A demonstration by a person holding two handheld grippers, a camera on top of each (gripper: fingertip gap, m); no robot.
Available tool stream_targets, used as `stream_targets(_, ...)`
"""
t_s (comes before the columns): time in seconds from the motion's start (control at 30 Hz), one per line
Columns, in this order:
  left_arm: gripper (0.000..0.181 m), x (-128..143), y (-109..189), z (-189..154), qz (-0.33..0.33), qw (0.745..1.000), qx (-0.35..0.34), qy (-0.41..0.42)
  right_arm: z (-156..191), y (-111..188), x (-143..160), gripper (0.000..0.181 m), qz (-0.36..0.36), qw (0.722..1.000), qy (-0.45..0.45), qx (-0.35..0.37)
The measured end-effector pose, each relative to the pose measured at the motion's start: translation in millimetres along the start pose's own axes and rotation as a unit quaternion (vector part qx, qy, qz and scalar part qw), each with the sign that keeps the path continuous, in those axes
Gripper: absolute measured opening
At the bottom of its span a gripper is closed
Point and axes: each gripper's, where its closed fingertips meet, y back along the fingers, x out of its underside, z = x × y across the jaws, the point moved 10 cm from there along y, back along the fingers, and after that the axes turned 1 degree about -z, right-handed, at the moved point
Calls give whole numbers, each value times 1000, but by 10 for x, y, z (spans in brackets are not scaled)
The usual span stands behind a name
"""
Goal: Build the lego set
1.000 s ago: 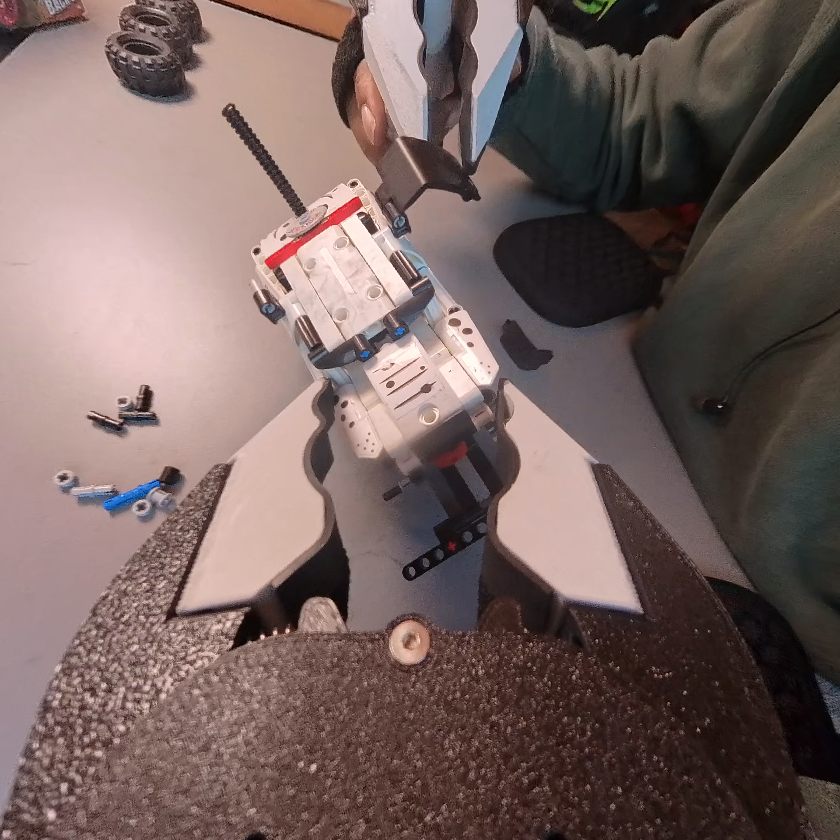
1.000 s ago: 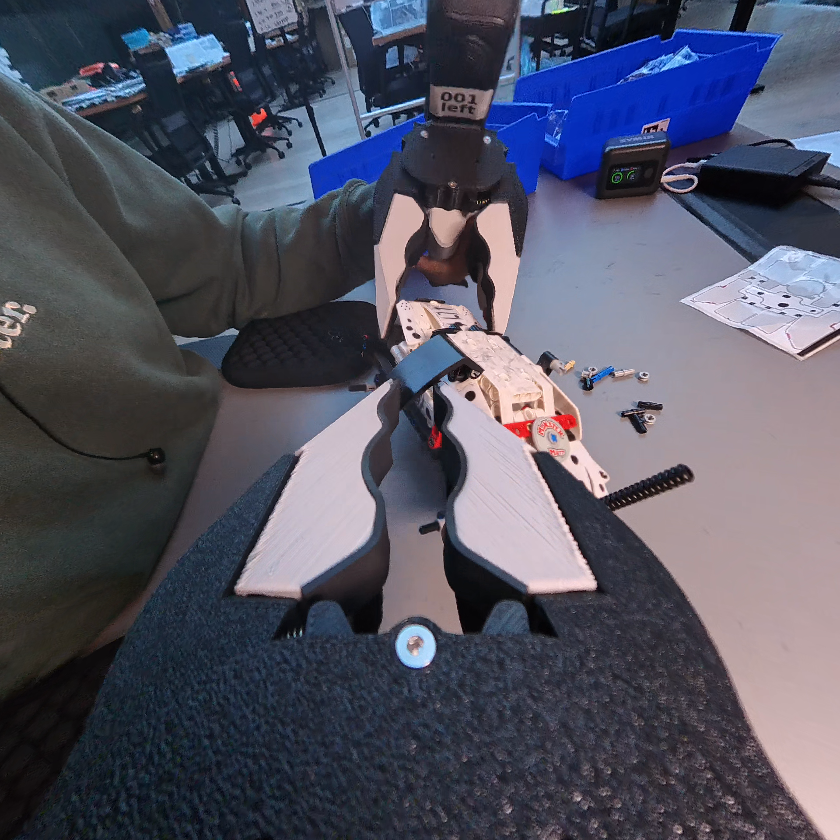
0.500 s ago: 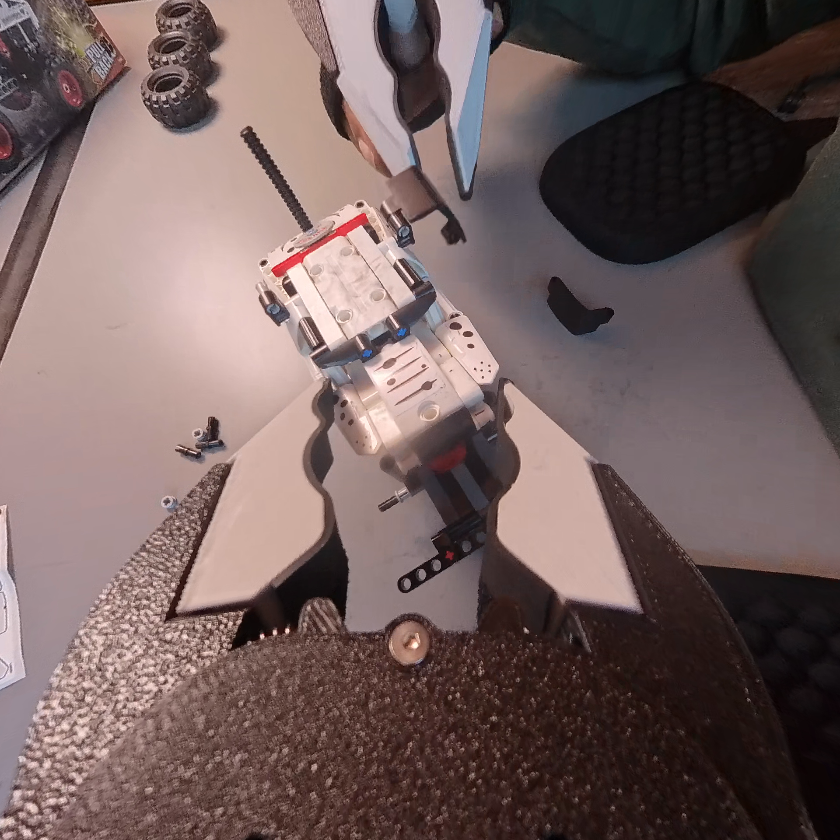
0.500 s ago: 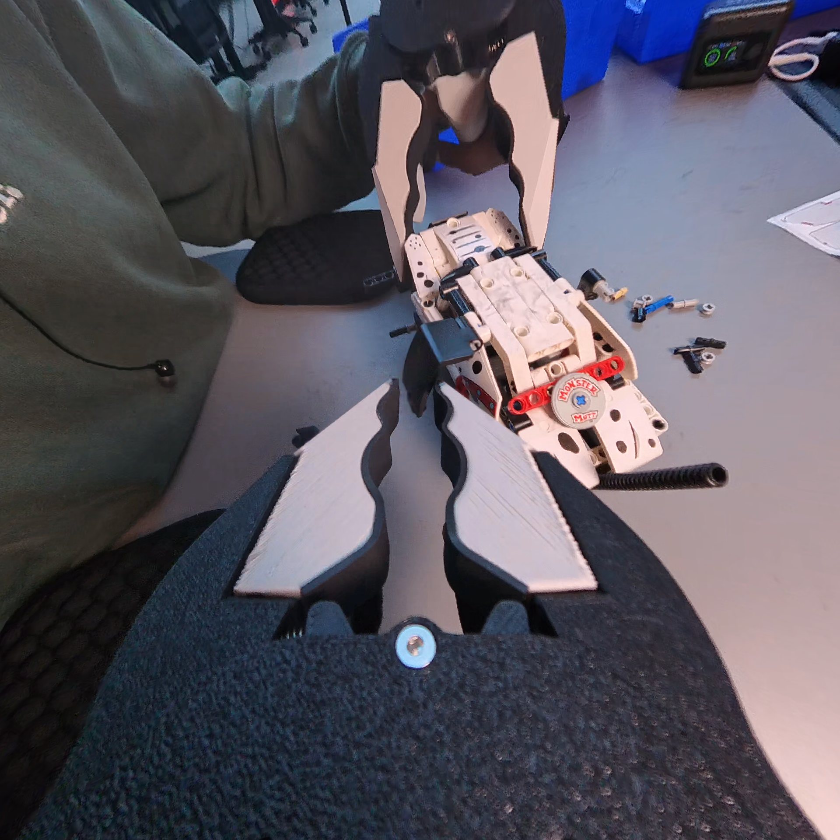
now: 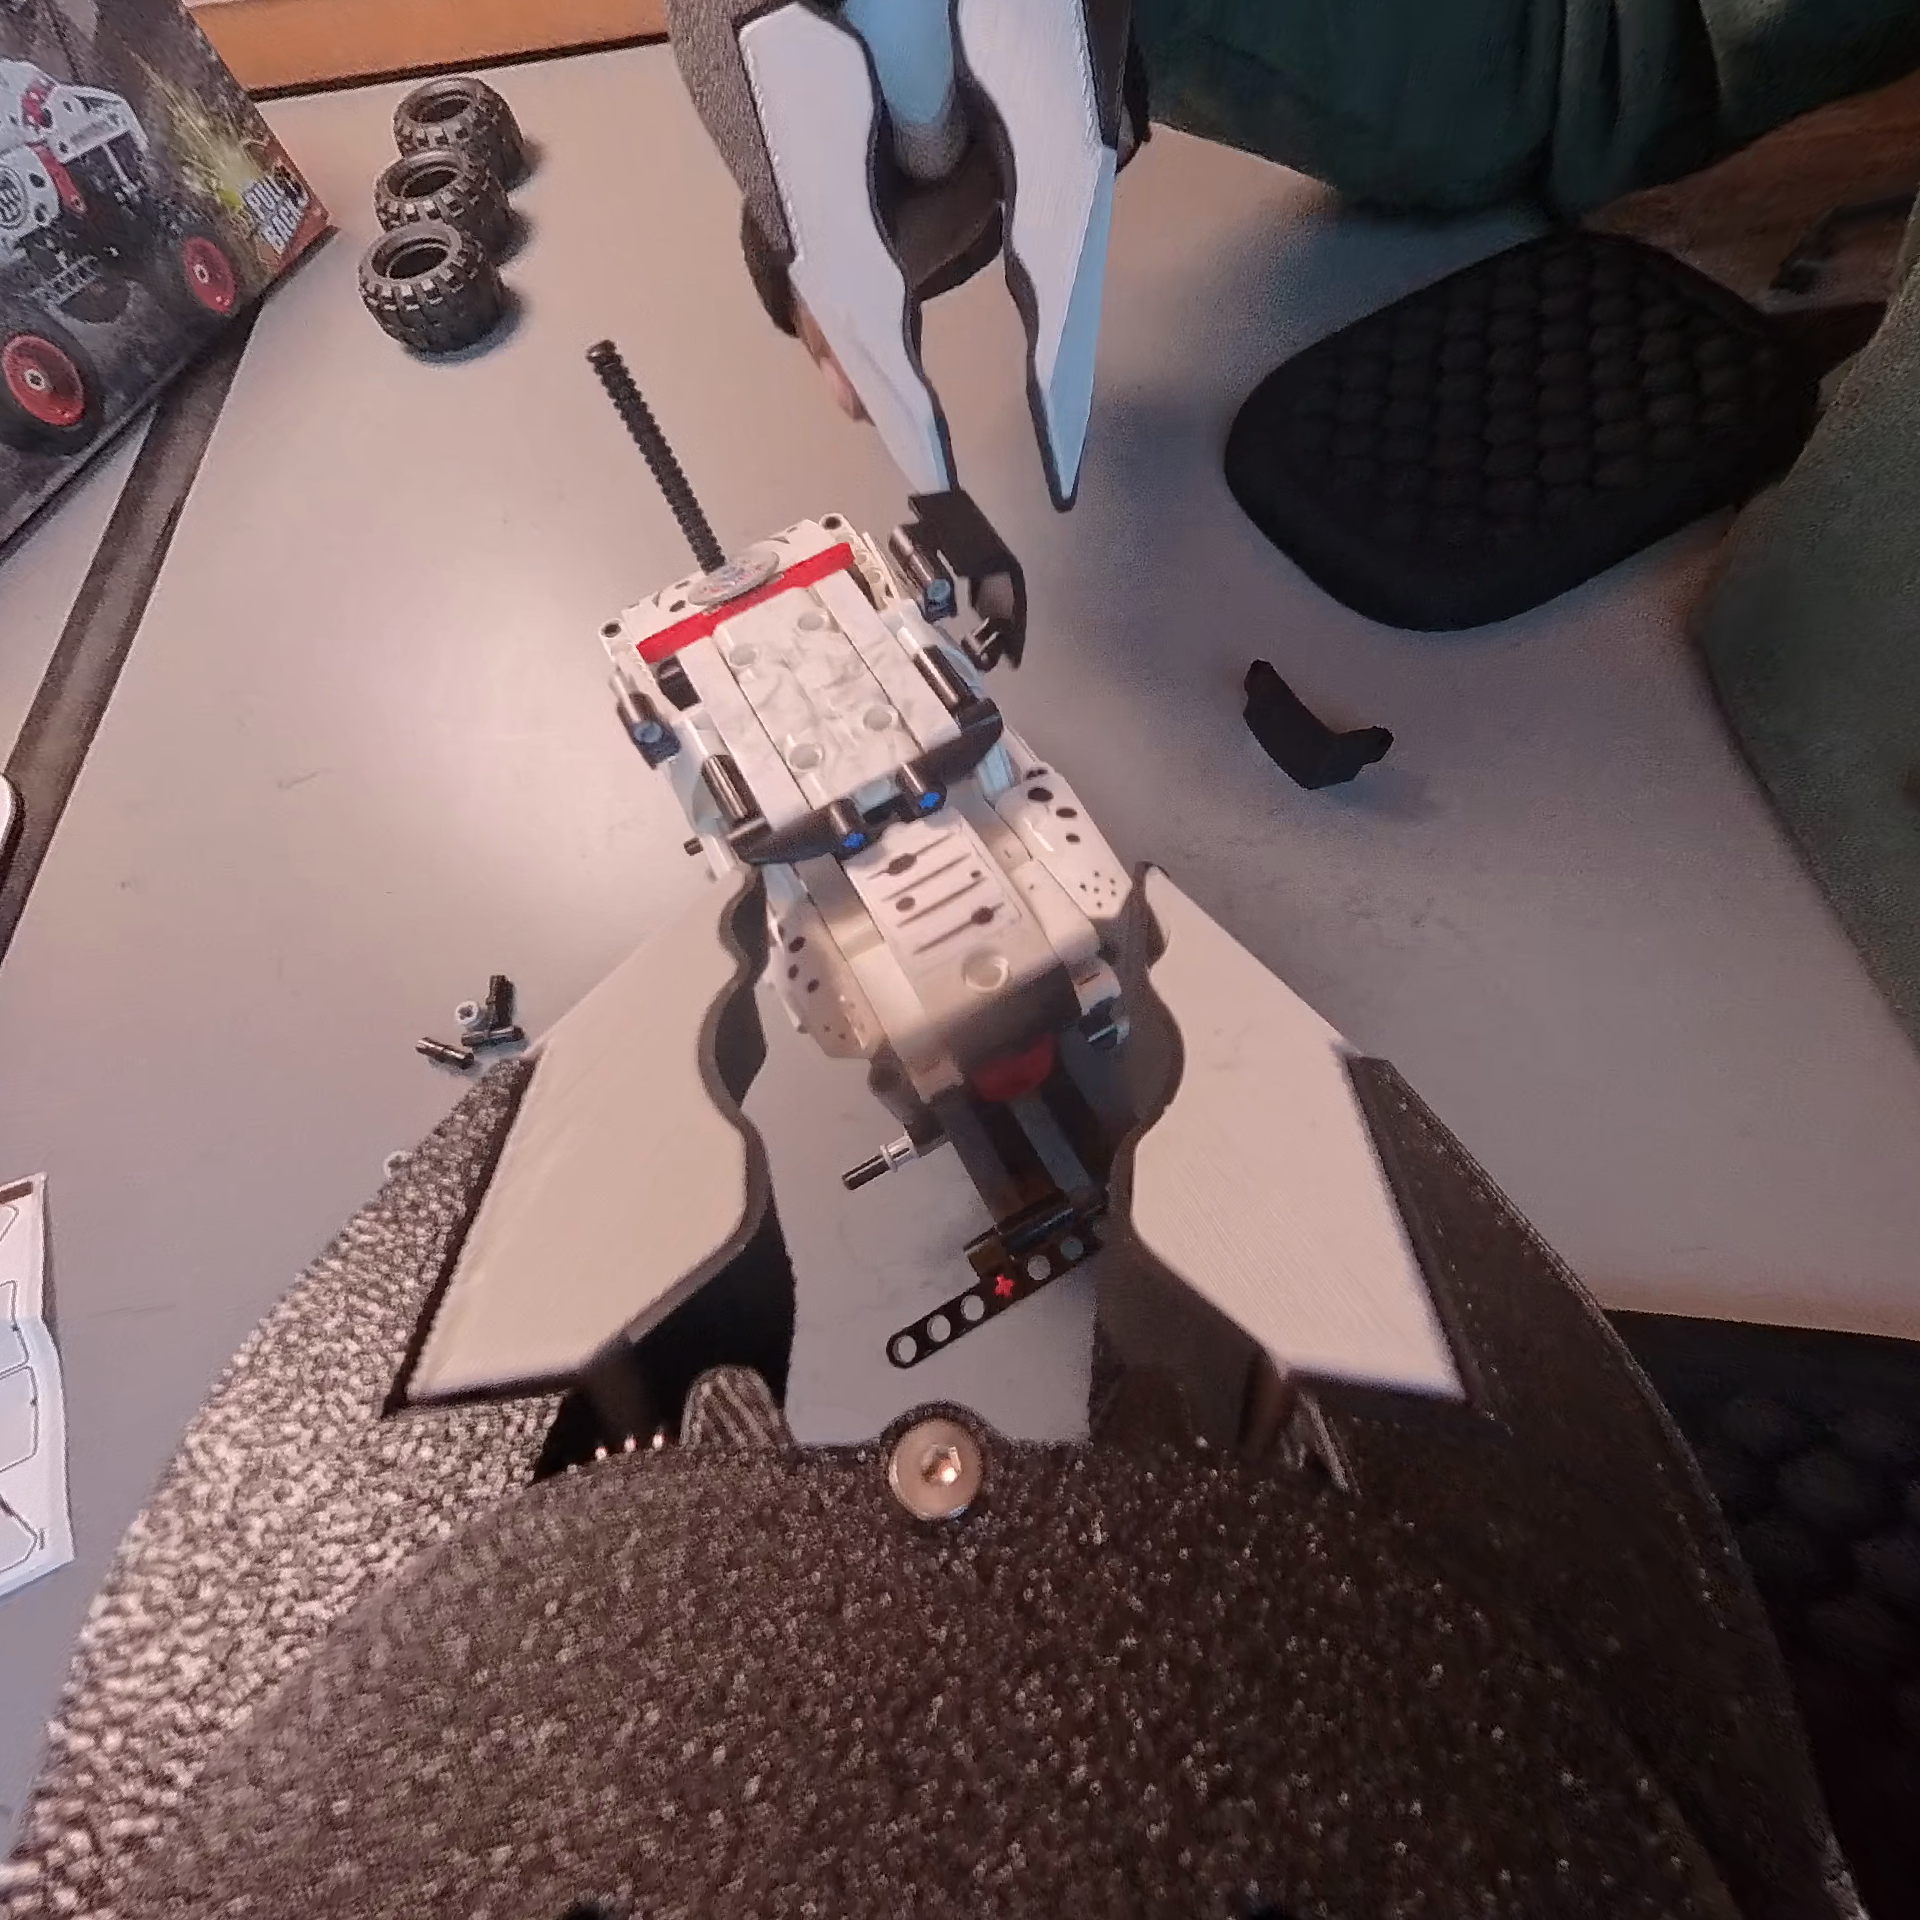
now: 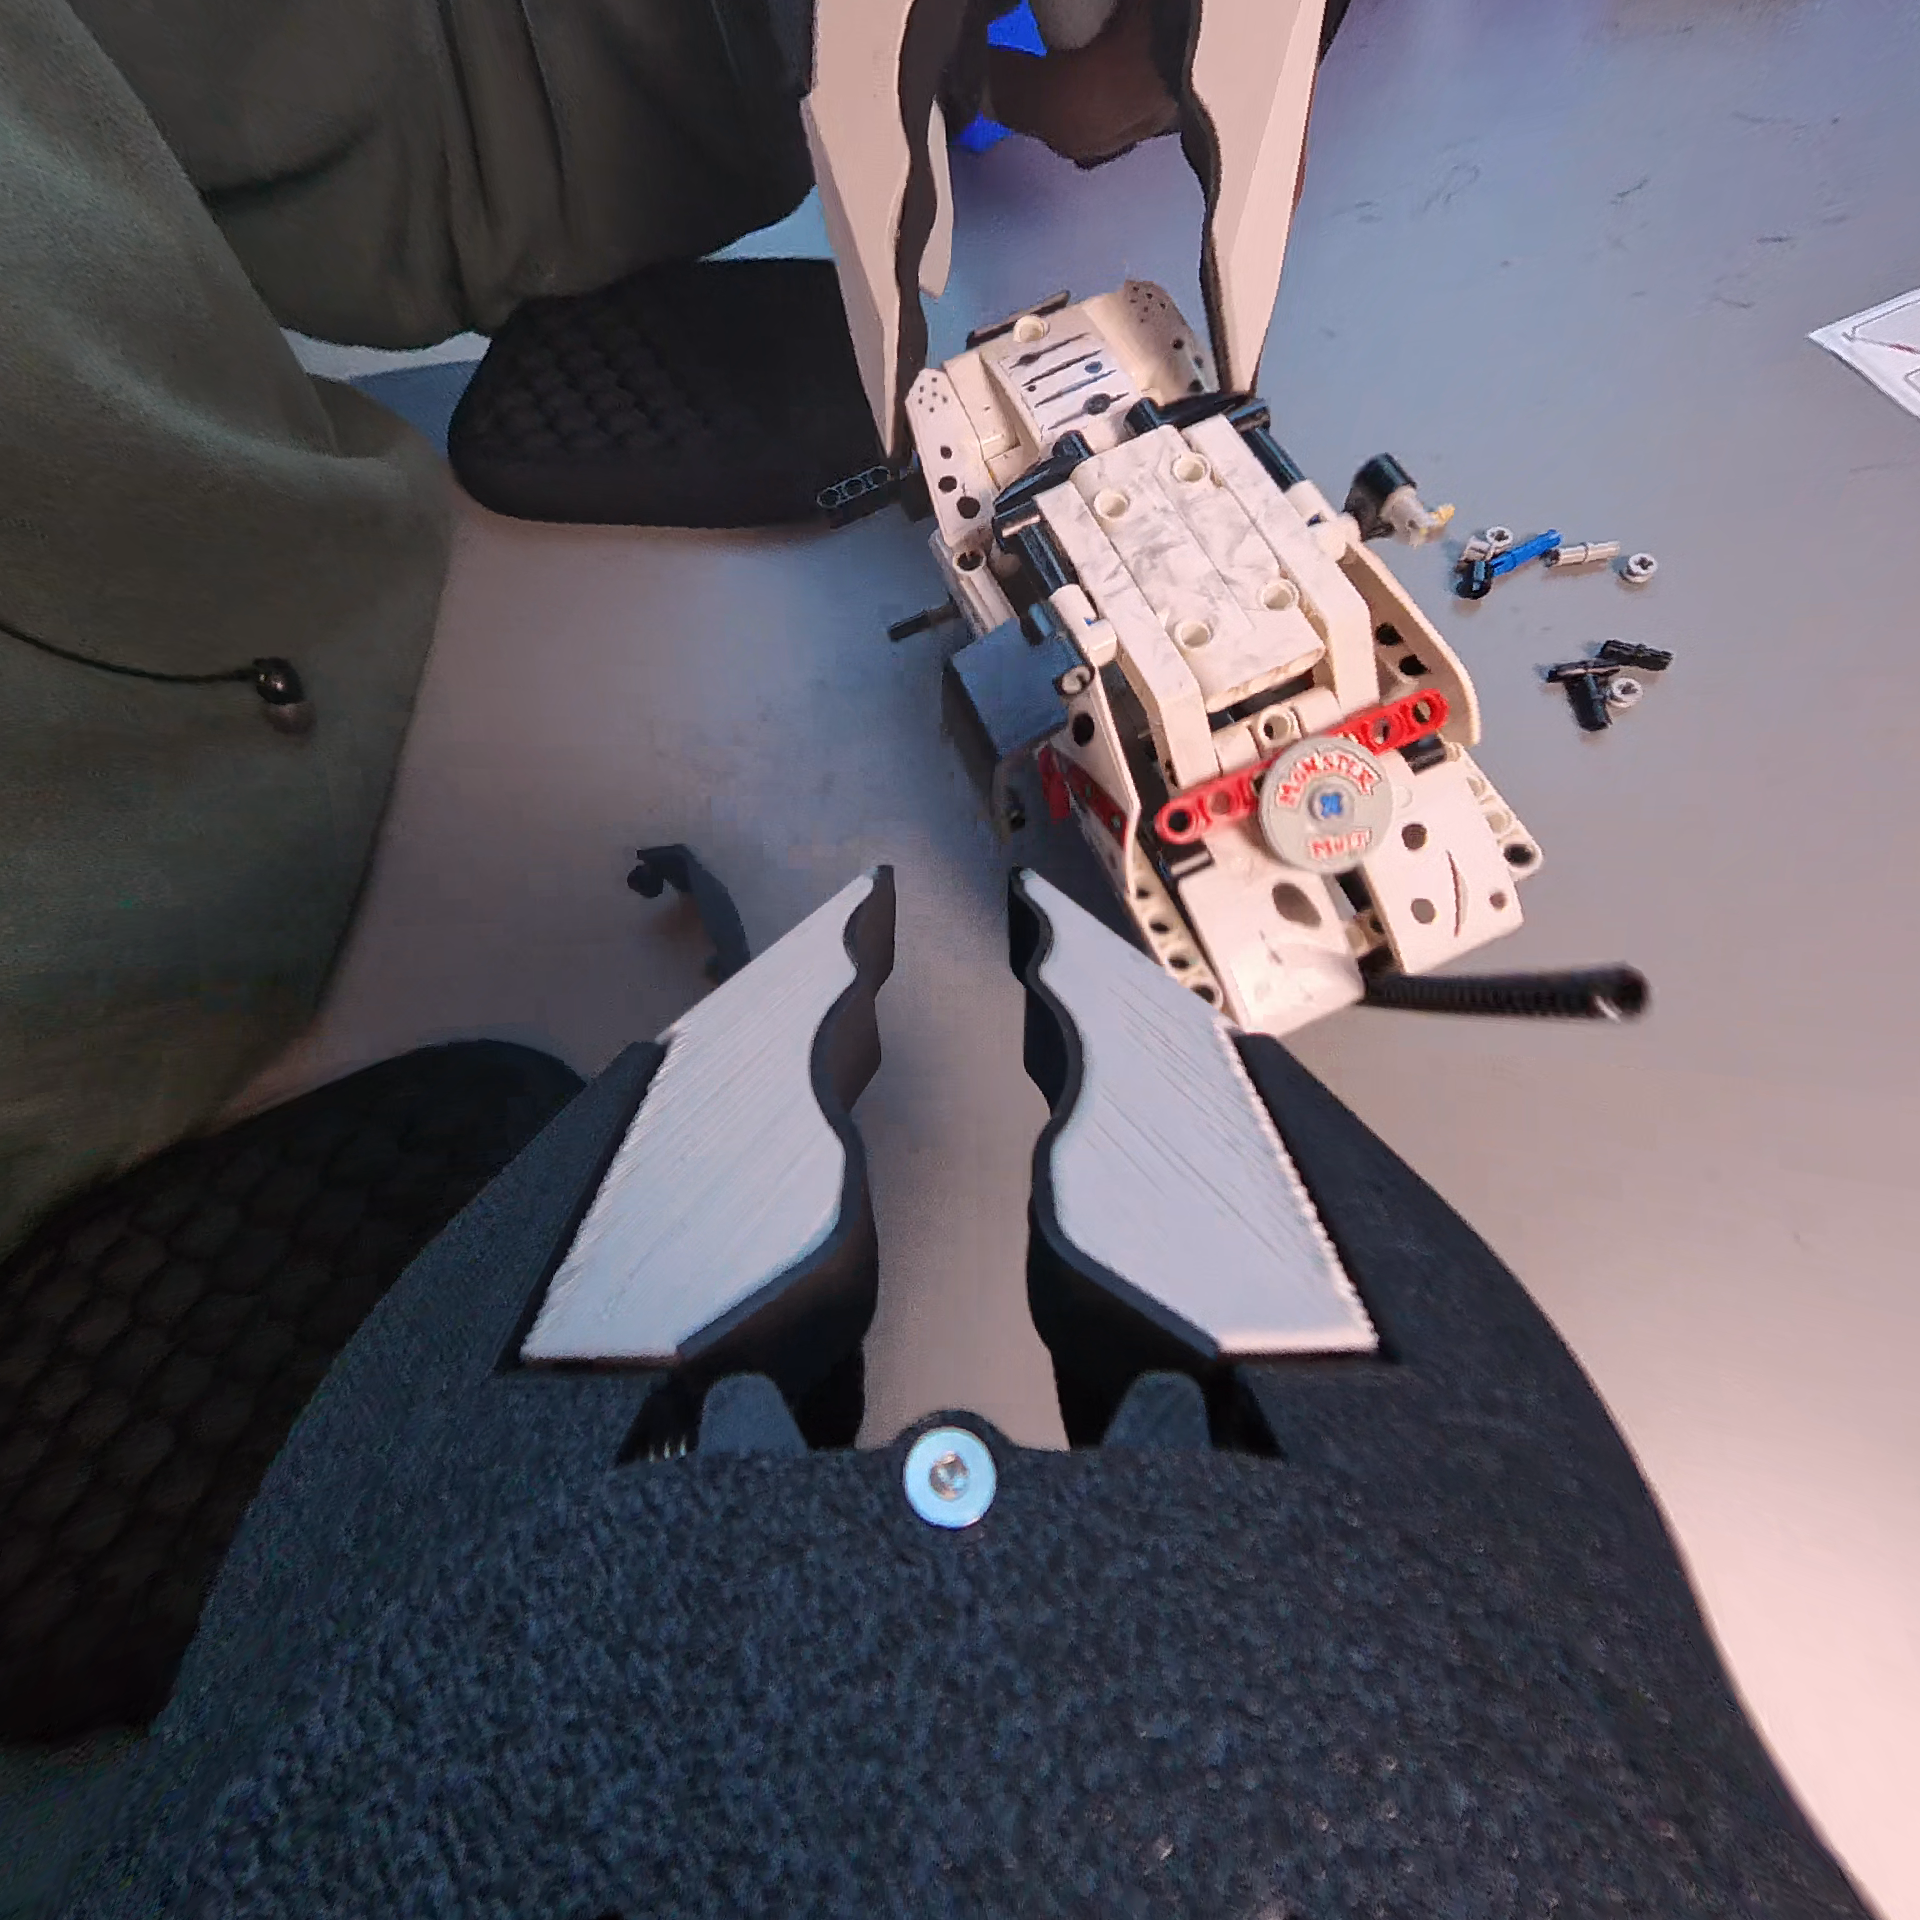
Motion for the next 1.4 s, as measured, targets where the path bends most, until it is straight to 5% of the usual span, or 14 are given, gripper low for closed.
stream_targets(0.13, 68, 9, 142, 30, -34, 999, 10, 24, 53, 401, -220, 27, -34, 998, 31, 44)
stream_targets(0.27, 65, -47, 371, 147, -94, 995, -15, 40, -271, 605, -941, 33, -145, 970, 50, 191)
stream_targets(0.37, 58, -145, 587, 445, -155, 975, -143, 71, -766, 472, -1513, 34, -150, 941, 30, 303)
stream_targets(0.53, 31, -330, 880, 1361, -190, 890, -389, 142, -1933, 82, -1961, 22, -55, 870, 55, 486)
stream_targets(0.7, 25, -392, 692, 2465, -101, 892, -414, 150, -2612, 90, -2021, 22, -74, 822, -16, 564)
stream_targets(0.8, 27, -295, 473, 2842, -54, 910, -387, 139, -2750, 104, -1863, 30, -82, 824, -74, 556)
stream_targets(0.87, 11, -282, 426, 2914, -41, 909, -404, 98, -2807, 118, -1709, 33, -82, 822, -80, 558)
stream_targets(1.13, 1, -371, 382, 2877, 45, 909, -415, -2, -2849, 201, -1452, 24, -135, 832, -65, 534)
stream_targets(1.23, 0, -412, 501, 2867, 14, 896, -444, 0, -2843, 199, -1460, 21, -114, 829, -59, 544)
stream_targets(1.4, 0, -128, 1009, 2834, -182, 842, -481, 164, -2847, 208, -1476, 19, -109, 828, -66, 547)
